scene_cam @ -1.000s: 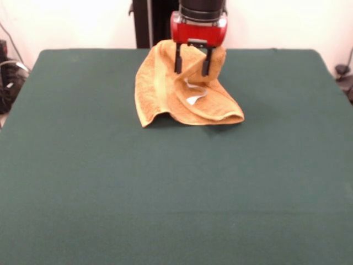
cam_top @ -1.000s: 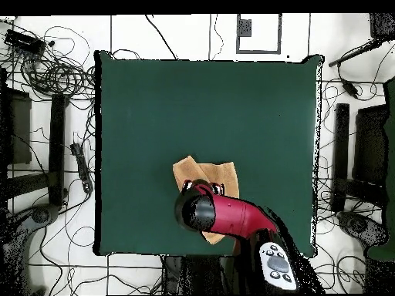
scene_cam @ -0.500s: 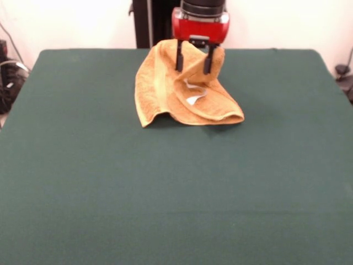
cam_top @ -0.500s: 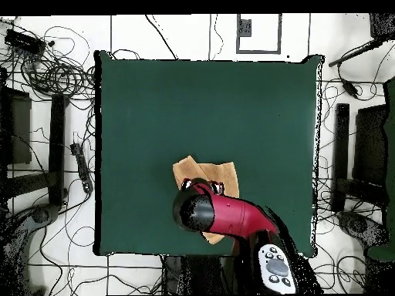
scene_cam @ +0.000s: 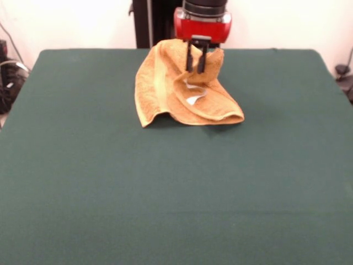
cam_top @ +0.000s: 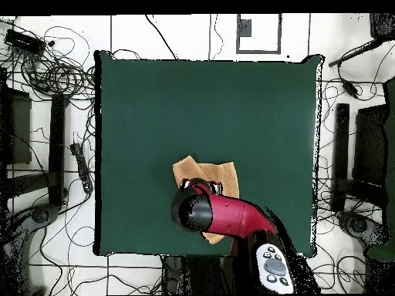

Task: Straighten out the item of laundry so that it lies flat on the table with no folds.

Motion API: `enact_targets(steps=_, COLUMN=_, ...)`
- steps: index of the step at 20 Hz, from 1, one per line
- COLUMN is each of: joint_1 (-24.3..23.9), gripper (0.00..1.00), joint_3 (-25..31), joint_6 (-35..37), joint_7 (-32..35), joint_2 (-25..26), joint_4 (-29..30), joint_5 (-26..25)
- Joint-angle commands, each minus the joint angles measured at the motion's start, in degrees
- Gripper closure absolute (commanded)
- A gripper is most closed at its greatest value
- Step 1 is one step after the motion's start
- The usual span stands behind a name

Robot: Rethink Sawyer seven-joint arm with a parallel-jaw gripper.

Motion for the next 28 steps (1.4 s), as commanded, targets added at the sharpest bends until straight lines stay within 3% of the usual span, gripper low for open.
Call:
enact_targets(steps=1, joint_1=2.0, gripper=1.0, joint_3=4.5, joint_6=2.6, joint_7=7.7, joint_2=0.3, joint_4=2.6, joint_5=-0.5)
enact_targets(steps=28, joint_1=3.0, gripper=1.0, joint_3=3.2, joint_6=4.9, joint_7=8.0, joint_2=-1.7, joint_4=3.1, joint_5=0.2)
